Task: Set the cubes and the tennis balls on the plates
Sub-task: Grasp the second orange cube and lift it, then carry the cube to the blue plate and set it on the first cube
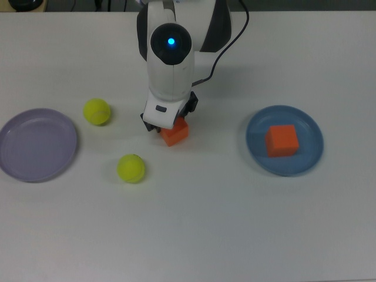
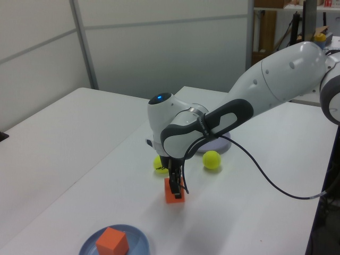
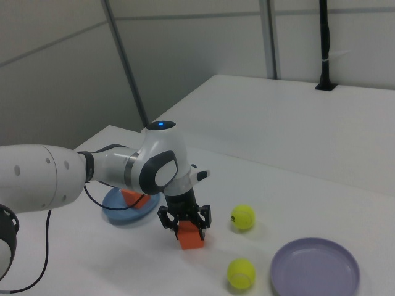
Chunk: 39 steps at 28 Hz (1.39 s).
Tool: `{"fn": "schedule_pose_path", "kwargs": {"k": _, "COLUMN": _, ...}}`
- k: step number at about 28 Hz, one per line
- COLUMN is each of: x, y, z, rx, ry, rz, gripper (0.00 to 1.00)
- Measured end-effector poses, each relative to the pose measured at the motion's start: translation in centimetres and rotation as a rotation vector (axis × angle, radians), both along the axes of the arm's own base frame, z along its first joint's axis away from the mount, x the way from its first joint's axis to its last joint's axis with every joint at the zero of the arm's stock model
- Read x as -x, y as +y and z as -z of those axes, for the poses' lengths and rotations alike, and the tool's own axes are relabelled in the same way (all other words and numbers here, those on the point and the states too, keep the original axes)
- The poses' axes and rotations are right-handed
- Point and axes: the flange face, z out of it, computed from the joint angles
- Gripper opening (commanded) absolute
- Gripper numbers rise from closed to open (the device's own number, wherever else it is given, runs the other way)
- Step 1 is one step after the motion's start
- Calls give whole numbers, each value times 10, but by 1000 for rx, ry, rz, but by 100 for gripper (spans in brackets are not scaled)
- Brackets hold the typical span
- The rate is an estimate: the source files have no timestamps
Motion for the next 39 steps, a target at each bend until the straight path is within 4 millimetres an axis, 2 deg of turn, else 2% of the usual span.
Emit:
{"fn": "schedule_pose_path", "kwargs": {"k": 6, "x": -6, "y": 7, "z": -14, "rx": -40, "ry": -27, "rz": 32, "gripper": 0}}
{"fn": "schedule_pose_path", "kwargs": {"k": 11, "x": -11, "y": 26, "z": -58, "rx": -79, "ry": -103, "rz": 72, "gripper": 0}}
{"fn": "schedule_pose_path", "kwargs": {"k": 13, "x": -8, "y": 45, "z": -82, "rx": -98, "ry": -141, "rz": 88, "gripper": 0}}
{"fn": "schedule_pose_path", "kwargs": {"k": 16, "x": 0, "y": 74, "z": -105, "rx": -123, "ry": -175, "rz": 116, "gripper": 0}}
{"fn": "schedule_pose_path", "kwargs": {"k": 17, "x": 5, "y": 91, "z": -113, "rx": -137, "ry": -185, "rz": 132, "gripper": 0}}
{"fn": "schedule_pose_path", "kwargs": {"k": 21, "x": 22, "y": 134, "z": -126, "rx": -171, "ry": -194, "rz": 181, "gripper": 0}}
{"fn": "schedule_pose_path", "kwargs": {"k": 26, "x": 42, "y": 171, "z": -130, "rx": -170, "ry": -202, "rz": 238, "gripper": 0}}
{"fn": "schedule_pose_path", "kwargs": {"k": 31, "x": 56, "y": 193, "z": -126, "rx": -155, "ry": -212, "rz": 301, "gripper": 0}}
{"fn": "schedule_pose_path", "kwargs": {"k": 39, "x": 66, "y": 213, "z": -104, "rx": -132, "ry": -192, "rz": 336, "gripper": 0}}
